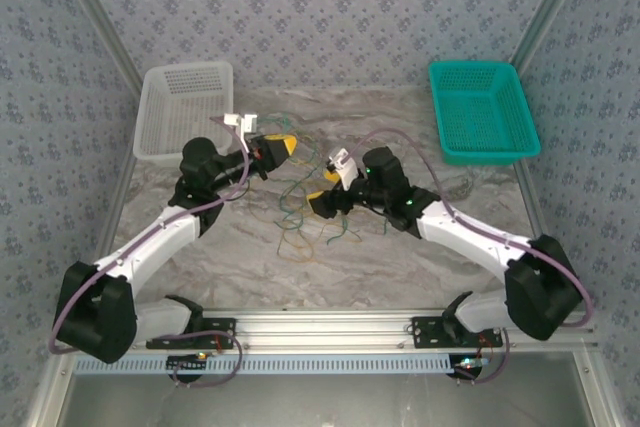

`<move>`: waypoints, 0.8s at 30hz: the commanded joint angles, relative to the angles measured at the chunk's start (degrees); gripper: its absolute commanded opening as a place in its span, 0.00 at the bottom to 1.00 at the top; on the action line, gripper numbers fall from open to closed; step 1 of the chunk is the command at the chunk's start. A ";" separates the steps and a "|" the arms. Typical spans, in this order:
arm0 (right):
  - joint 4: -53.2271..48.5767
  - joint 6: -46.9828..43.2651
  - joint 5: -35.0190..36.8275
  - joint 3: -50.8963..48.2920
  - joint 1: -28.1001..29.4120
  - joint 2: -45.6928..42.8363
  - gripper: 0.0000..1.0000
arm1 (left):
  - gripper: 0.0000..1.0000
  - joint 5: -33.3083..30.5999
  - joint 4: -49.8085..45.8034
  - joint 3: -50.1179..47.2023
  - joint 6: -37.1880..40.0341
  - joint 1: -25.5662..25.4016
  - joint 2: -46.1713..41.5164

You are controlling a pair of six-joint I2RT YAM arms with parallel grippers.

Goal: Untangle the cables

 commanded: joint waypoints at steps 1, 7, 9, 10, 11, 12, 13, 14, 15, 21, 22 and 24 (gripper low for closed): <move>9.06 -1.28 6.63 1.64 0.68 2.51 0.75 | 0.00 0.80 5.52 -0.45 -2.55 -0.03 -2.89; 15.61 1.11 12.94 -0.34 0.68 3.80 0.34 | 0.00 -2.40 5.64 -3.56 -2.68 0.36 -4.99; 18.69 2.49 13.45 -2.15 0.25 2.96 0.27 | 0.00 -3.63 7.00 -4.80 -3.72 0.50 -5.18; 19.86 3.00 12.49 -2.69 0.01 2.76 0.23 | 0.00 -3.95 7.78 -5.28 -4.16 0.50 -5.06; 20.17 3.17 11.70 -2.79 -0.18 2.74 0.17 | 0.00 -4.05 8.55 -5.62 -4.58 0.59 -4.81; 19.72 2.75 11.28 -2.52 -0.07 2.79 0.14 | 0.00 -4.43 8.79 -5.73 -4.90 0.59 -4.62; 18.92 2.19 11.39 -2.26 0.10 2.84 0.12 | 0.00 -5.08 8.78 -5.93 -5.12 0.72 -4.61; 18.01 1.72 12.17 -2.09 0.28 2.75 0.11 | 0.00 -5.81 8.87 -6.19 -5.18 0.84 -4.85; 17.48 1.55 13.10 -2.23 0.21 2.50 0.10 | 0.00 -6.84 8.52 -6.46 -5.22 1.14 -5.27; 17.38 2.76 16.32 -4.76 -1.35 0.19 0.00 | 0.00 -13.23 4.33 -8.55 -5.68 4.80 -9.56; 17.33 2.96 16.94 -5.00 -1.51 -0.11 0.00 | 0.00 -13.15 4.01 -8.63 -5.85 5.28 -9.82; 17.09 3.88 19.07 -5.40 -1.70 -1.04 0.00 | 0.00 -13.29 2.40 -8.46 -5.53 6.01 -10.17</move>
